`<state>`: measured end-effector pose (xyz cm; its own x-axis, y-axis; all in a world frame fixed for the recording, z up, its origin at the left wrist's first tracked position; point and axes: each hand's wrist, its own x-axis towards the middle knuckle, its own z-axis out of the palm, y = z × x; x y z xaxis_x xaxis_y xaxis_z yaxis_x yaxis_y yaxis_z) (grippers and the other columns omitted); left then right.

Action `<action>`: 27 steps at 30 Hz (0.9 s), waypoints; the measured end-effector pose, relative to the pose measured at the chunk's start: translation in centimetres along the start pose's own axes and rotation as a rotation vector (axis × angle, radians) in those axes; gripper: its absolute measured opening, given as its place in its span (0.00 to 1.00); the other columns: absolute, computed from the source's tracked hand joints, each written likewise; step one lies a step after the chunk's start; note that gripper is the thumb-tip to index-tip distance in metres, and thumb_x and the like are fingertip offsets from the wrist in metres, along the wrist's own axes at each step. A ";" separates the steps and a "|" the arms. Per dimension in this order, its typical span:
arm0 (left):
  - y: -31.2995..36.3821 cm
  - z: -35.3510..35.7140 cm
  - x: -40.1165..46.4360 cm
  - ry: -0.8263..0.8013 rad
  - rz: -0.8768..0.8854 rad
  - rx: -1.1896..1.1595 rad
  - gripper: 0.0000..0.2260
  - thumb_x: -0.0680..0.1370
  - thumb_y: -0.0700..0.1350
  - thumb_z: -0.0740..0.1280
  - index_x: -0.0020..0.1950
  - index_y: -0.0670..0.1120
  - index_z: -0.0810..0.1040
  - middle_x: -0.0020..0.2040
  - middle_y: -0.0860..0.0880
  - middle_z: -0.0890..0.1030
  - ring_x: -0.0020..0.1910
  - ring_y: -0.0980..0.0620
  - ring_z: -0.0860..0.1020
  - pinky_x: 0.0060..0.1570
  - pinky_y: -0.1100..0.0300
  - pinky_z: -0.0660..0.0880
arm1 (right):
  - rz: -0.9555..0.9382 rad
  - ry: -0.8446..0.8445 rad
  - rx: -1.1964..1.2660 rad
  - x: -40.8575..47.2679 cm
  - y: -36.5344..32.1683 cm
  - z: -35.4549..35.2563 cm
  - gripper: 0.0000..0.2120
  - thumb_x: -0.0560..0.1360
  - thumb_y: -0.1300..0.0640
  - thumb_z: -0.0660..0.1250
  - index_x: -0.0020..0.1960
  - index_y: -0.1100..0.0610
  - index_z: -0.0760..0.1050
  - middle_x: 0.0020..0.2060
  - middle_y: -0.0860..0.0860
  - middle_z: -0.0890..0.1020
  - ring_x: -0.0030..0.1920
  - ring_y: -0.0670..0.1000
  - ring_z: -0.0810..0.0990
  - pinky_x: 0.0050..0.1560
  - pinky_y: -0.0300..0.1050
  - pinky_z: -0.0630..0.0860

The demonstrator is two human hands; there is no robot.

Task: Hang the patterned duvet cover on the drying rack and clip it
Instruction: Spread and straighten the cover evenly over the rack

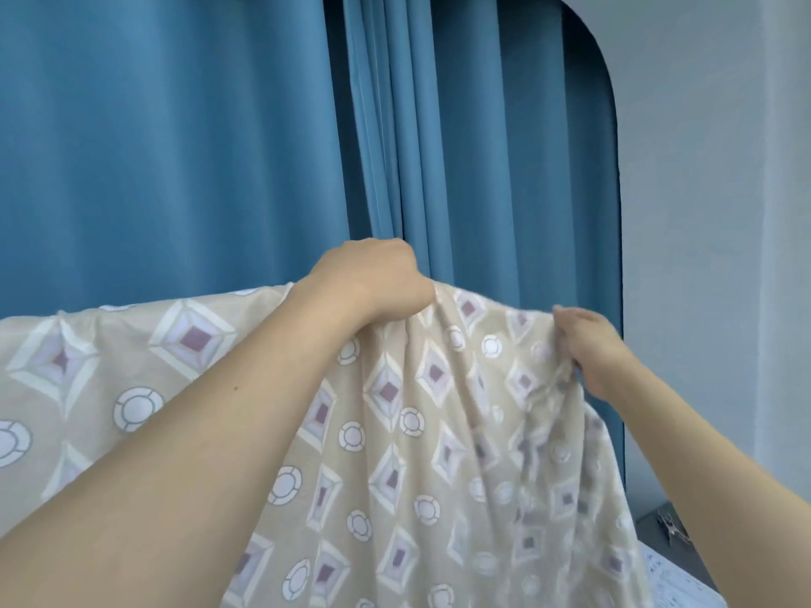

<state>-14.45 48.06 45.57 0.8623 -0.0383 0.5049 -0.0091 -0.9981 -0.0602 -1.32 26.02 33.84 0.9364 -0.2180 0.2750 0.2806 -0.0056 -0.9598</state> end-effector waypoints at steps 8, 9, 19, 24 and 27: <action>0.4 0.5 0.3 0.006 0.062 0.130 0.14 0.80 0.57 0.55 0.53 0.53 0.76 0.53 0.54 0.77 0.52 0.46 0.74 0.43 0.55 0.67 | 0.108 -0.735 -0.072 -1.4 1.8 0.2 0.23 0.69 0.57 0.61 0.60 0.65 0.77 0.56 0.61 0.82 0.53 0.60 0.81 0.62 0.55 0.72; 0.4 0.5 0.3 0.007 0.065 0.135 0.15 0.80 0.58 0.54 0.54 0.53 0.76 0.55 0.54 0.77 0.53 0.46 0.73 0.44 0.55 0.67 | 0.139 -0.789 -0.120 -1.5 2.2 0.2 0.22 0.69 0.60 0.61 0.60 0.66 0.77 0.56 0.61 0.82 0.55 0.60 0.81 0.63 0.55 0.72; 0.0 0.7 0.3 0.052 0.106 0.146 0.11 0.80 0.53 0.57 0.54 0.50 0.76 0.51 0.52 0.79 0.49 0.46 0.75 0.41 0.55 0.67 | -0.051 -0.442 -0.114 -1.3 0.9 -0.6 0.13 0.68 0.72 0.56 0.39 0.61 0.77 0.34 0.56 0.80 0.36 0.57 0.75 0.36 0.43 0.71; 0.0 0.9 0.1 0.107 0.108 0.219 0.07 0.78 0.46 0.59 0.53 0.49 0.74 0.49 0.50 0.79 0.47 0.45 0.74 0.33 0.57 0.61 | 0.033 -0.791 -0.413 -2.2 3.9 0.8 0.18 0.71 0.69 0.60 0.55 0.58 0.80 0.51 0.52 0.85 0.53 0.53 0.83 0.58 0.48 0.78; 0.6 1.9 -1.1 0.196 0.075 0.265 0.05 0.76 0.43 0.60 0.50 0.48 0.72 0.41 0.50 0.75 0.40 0.46 0.71 0.31 0.58 0.58 | 0.138 -0.866 -0.756 -2.2 7.7 1.0 0.17 0.69 0.57 0.67 0.57 0.50 0.80 0.52 0.47 0.85 0.55 0.52 0.82 0.60 0.51 0.77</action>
<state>-14.41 47.60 43.39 0.7500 -0.1455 0.6452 0.0852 -0.9461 -0.3125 -1.03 27.44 25.90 0.8622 0.4776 -0.1691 0.2405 -0.6796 -0.6931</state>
